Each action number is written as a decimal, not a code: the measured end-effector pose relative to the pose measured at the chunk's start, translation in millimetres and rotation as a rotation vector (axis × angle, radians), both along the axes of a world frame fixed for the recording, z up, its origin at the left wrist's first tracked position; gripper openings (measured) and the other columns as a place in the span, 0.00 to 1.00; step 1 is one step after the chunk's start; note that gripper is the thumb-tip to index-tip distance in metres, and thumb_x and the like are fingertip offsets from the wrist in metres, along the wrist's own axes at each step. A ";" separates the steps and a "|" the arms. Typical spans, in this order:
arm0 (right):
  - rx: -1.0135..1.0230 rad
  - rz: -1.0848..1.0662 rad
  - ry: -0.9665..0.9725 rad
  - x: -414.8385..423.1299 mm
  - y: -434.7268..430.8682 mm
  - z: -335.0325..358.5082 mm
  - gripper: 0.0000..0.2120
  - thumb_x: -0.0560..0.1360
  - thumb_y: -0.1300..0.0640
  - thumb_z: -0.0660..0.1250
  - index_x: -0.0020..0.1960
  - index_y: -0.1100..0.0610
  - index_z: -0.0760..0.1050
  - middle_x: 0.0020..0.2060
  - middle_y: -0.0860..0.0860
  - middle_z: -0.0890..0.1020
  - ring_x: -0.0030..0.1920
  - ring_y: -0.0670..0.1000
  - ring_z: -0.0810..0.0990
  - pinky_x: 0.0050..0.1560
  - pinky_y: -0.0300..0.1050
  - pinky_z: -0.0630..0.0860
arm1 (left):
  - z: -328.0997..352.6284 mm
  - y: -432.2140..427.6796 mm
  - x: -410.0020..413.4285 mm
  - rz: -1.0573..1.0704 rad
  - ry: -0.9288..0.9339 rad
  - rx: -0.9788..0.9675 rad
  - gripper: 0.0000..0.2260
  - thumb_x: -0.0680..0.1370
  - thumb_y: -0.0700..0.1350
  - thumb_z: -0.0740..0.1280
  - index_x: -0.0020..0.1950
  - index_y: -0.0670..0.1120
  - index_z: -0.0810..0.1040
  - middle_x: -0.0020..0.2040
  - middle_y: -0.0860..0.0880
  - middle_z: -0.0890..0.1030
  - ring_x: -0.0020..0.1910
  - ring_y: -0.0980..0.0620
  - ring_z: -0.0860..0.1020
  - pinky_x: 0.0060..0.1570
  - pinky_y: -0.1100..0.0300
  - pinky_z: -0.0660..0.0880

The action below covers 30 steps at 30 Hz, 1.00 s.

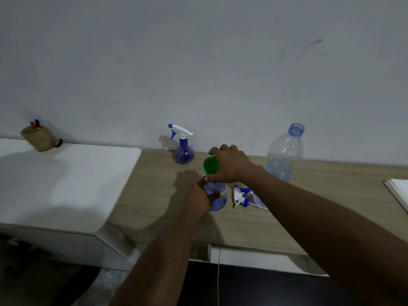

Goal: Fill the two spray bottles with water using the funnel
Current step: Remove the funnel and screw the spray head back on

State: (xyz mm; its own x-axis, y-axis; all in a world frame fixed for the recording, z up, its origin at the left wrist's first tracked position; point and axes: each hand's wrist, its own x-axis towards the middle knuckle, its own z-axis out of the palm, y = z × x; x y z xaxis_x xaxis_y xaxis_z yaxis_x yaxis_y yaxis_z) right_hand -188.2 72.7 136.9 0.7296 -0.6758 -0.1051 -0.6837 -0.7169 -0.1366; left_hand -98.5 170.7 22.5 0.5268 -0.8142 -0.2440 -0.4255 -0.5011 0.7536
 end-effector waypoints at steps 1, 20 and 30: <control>0.021 -0.011 -0.005 -0.3 -1.9 1.4 0.43 0.66 0.34 0.73 0.74 0.51 0.63 0.66 0.56 0.72 0.65 0.59 0.69 0.62 0.54 0.72 | -2.0 -1.6 -0.7 -0.024 -0.035 0.019 0.31 0.76 0.55 0.75 0.74 0.43 0.70 0.68 0.43 0.78 0.66 0.42 0.77 0.55 0.58 0.70; 0.356 -0.215 -0.362 -50.4 -17.4 -21.5 0.34 0.65 0.40 0.76 0.65 0.53 0.69 0.56 0.54 0.75 0.53 0.54 0.77 0.45 0.44 0.76 | 0.5 -0.1 3.6 -0.091 -0.010 -0.106 0.26 0.74 0.50 0.77 0.71 0.54 0.75 0.61 0.53 0.83 0.60 0.51 0.81 0.62 0.52 0.78; 0.533 -0.304 -0.427 -67.4 -12.3 -34.3 0.26 0.69 0.49 0.76 0.61 0.53 0.69 0.49 0.51 0.80 0.46 0.51 0.82 0.46 0.46 0.82 | -23.0 -7.4 8.7 -0.031 0.124 -0.186 0.24 0.59 0.60 0.75 0.54 0.73 0.77 0.53 0.54 0.86 0.51 0.48 0.84 0.56 0.46 0.81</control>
State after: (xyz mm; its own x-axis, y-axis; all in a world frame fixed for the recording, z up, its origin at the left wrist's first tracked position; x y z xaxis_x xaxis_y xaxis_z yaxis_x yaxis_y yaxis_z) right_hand -255.6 60.4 102.7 0.5692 -0.7909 -0.2245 -0.6510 -0.2668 -0.7106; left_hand -89.8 163.3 -0.5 0.4761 -0.8665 -0.1497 -0.3370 -0.3371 0.8791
